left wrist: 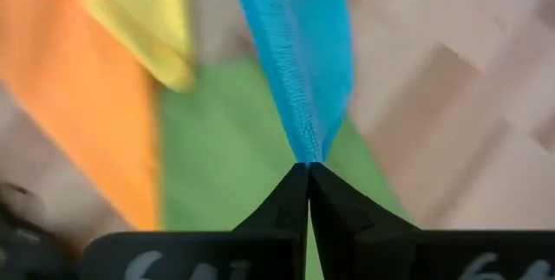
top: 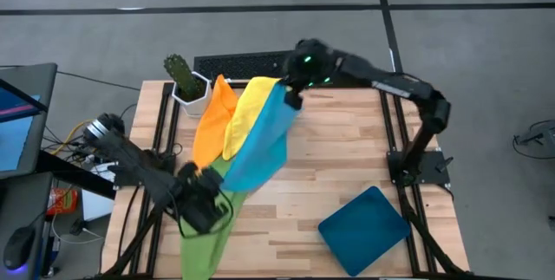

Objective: Fold microfiber towels
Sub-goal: Fold the blue microfiber towel

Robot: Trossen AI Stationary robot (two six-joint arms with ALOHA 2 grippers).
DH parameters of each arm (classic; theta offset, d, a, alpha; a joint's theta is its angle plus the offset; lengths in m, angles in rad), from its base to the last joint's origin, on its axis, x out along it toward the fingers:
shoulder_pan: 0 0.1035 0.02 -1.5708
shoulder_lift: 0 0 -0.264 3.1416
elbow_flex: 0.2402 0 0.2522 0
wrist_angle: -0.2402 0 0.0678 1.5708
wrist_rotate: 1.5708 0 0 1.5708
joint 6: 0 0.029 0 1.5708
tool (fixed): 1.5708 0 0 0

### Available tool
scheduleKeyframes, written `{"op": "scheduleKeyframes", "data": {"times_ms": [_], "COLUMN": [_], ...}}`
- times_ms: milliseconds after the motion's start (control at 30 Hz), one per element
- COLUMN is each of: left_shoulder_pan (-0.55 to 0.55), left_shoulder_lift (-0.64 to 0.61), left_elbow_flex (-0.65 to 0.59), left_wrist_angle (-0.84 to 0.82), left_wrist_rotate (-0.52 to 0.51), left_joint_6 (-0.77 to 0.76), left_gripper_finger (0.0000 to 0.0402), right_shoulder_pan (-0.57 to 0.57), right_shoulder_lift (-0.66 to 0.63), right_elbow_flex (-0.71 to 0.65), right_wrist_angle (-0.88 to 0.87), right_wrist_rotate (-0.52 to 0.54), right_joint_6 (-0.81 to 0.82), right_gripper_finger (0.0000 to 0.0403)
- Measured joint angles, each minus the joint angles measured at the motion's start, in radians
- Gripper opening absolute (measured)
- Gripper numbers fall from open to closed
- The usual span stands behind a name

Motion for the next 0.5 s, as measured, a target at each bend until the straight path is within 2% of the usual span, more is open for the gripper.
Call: {"op": "scheduleKeyframes", "data": {"times_ms": [133, 267, 500], "left_shoulder_pan": [0.125, 0.286, 0.61], "left_shoulder_lift": [-0.091, -0.164, -0.256], "left_elbow_flex": [0.0, 0.0, 0.0], "left_wrist_angle": [-0.081, -0.085, 0.054], "left_wrist_rotate": [-0.07, -0.139, -0.161], "left_joint_6": [0.183, 0.44, 0.986], "left_gripper_finger": [0.0, 0.0, 0.0], "right_shoulder_pan": [-0.075, -0.152, -0.28], "right_shoulder_lift": [-0.09, -0.167, -0.328], "right_elbow_flex": [0.0, -0.024, -0.186], "right_wrist_angle": [-0.056, -0.104, -0.066], "right_wrist_rotate": [0.003, 0.058, 0.063], "right_joint_6": [0.033, 0.042, 0.116], "right_gripper_finger": [0.0005, 0.0005, 0.0005]}}
